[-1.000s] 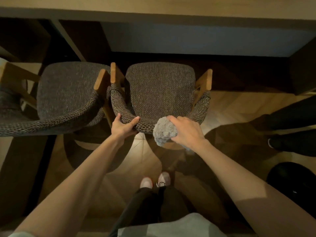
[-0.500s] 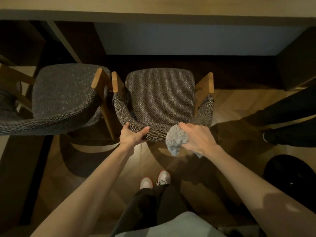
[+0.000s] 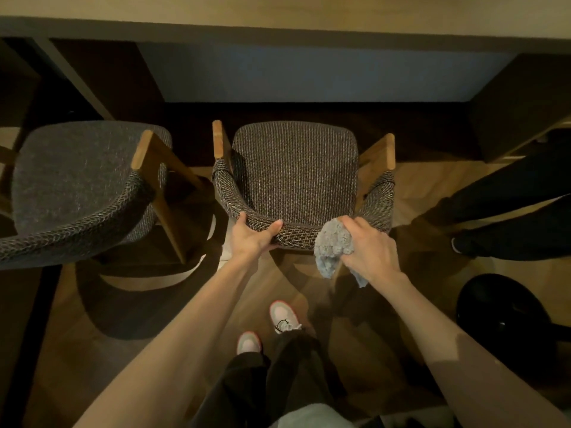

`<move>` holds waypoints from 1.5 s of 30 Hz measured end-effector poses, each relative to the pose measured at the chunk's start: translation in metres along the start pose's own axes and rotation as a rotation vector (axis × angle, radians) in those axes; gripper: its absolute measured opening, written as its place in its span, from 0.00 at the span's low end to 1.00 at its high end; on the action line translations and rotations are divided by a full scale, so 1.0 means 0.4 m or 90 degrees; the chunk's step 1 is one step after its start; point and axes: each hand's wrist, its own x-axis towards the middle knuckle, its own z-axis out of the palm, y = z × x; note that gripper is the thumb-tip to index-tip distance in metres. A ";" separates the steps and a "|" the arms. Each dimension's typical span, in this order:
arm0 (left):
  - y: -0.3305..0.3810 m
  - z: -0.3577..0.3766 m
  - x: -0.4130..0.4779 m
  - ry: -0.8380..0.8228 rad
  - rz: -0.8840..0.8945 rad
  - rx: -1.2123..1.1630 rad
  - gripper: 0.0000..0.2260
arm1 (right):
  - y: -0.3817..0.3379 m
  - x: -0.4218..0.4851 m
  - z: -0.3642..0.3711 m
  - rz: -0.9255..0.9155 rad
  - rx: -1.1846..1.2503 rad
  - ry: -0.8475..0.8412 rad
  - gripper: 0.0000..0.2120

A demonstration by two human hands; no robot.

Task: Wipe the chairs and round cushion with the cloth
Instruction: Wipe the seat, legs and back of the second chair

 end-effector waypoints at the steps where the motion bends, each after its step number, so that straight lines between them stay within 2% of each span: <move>1: 0.007 0.015 0.014 -0.003 -0.001 -0.008 0.42 | 0.006 0.013 -0.006 0.008 0.007 0.002 0.32; 5: 0.036 0.084 0.061 -0.002 0.006 0.026 0.45 | 0.047 0.072 -0.029 0.055 0.056 0.004 0.32; 11: 0.099 0.195 0.119 0.015 -0.023 -0.005 0.44 | 0.119 0.199 -0.055 0.072 0.133 -0.008 0.31; 14: 0.137 0.215 0.126 -0.027 -0.057 -0.019 0.40 | 0.141 0.236 -0.060 0.087 0.146 0.002 0.32; 19: 0.163 0.157 0.082 -0.075 -0.037 0.178 0.33 | 0.156 0.235 -0.092 0.056 0.201 -0.039 0.33; 24: 0.221 0.073 -0.020 -0.055 0.007 0.238 0.26 | 0.109 0.190 -0.171 -0.025 0.317 -0.009 0.33; 29: 0.240 -0.071 -0.122 -0.002 0.101 0.260 0.24 | -0.040 0.181 -0.235 -0.144 0.355 -0.027 0.35; 37: 0.201 -0.471 -0.186 0.203 0.106 0.075 0.22 | -0.416 0.182 -0.256 -0.316 0.413 -0.140 0.37; 40: 0.188 -0.641 -0.184 0.288 0.105 0.017 0.23 | -0.583 0.177 -0.235 -0.365 0.398 -0.152 0.38; 45: 0.197 -0.923 -0.158 0.350 0.118 -0.012 0.24 | -0.878 0.141 -0.165 -0.401 0.371 -0.152 0.39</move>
